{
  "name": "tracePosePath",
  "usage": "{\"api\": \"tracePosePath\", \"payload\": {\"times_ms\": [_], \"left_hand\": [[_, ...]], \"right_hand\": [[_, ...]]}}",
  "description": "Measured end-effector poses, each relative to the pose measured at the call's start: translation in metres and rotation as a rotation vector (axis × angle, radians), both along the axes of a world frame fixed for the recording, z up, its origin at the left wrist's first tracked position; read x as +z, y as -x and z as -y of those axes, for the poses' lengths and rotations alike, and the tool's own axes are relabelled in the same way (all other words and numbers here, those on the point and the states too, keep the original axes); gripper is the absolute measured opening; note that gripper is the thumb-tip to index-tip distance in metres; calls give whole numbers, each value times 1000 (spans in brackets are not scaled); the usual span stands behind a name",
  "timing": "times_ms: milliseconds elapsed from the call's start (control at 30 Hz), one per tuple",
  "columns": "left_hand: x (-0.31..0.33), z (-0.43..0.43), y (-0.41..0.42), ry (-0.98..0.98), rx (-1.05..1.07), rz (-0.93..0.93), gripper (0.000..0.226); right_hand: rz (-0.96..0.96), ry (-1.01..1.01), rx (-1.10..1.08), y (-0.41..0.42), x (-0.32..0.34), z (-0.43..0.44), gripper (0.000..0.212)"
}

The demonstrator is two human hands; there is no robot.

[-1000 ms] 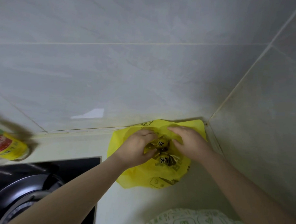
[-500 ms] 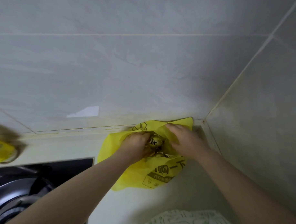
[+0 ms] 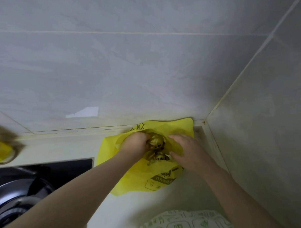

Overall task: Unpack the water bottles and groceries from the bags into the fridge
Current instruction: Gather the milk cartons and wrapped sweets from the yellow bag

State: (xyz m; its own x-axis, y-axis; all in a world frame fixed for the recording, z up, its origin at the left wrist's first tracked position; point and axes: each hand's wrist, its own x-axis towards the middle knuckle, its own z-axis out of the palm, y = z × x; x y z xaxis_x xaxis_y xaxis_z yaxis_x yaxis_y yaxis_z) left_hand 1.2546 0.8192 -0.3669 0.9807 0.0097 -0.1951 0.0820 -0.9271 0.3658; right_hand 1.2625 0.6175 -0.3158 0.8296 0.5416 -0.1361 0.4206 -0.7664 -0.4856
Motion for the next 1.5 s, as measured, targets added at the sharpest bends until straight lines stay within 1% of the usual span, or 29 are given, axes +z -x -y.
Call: {"api": "tracePosePath", "payload": {"times_ms": [167, 267, 333, 433, 500, 600, 667, 767, 867, 933, 1100, 1300, 1500], "left_hand": [[35, -4, 24, 205, 118, 133, 22], [55, -4, 45, 342, 201, 240, 38], [62, -4, 57, 391, 234, 262, 37], [67, -6, 73, 417, 288, 289, 19], [68, -9, 83, 433, 344, 292, 19], [67, -14, 95, 481, 421, 286, 26], [67, -15, 101, 488, 436, 277, 26], [64, -18, 105, 474, 450, 268, 25], [61, -21, 108, 485, 463, 256, 23], [58, -21, 110, 488, 458, 242, 23], [46, -20, 118, 433, 419, 176, 22], [39, -22, 130, 407, 356, 85, 21], [40, -24, 134, 399, 324, 58, 22]], "right_hand": [[-39, -27, -47, 18, 3, 3, 52], [-82, -20, -92, 28, 5, 2, 48], [-93, 11, -89, 35, 5, 1, 41], [-120, 30, -55, 48, 1, 0, 25], [-130, 62, -38, 55, -3, 0, 22], [-100, 263, 88, 64, -4, -3, 27], [-100, 321, 128, 69, -3, -5, 27], [-100, 274, 90, 72, -2, -5, 27], [-1, 170, 18, 66, 1, -5, 21], [59, 147, -35, 59, 4, -7, 21], [95, 222, -60, 39, -7, -16, 30], [86, 364, 1, 33, -25, -22, 42], [67, 391, 40, 34, -37, -30, 70]]}}
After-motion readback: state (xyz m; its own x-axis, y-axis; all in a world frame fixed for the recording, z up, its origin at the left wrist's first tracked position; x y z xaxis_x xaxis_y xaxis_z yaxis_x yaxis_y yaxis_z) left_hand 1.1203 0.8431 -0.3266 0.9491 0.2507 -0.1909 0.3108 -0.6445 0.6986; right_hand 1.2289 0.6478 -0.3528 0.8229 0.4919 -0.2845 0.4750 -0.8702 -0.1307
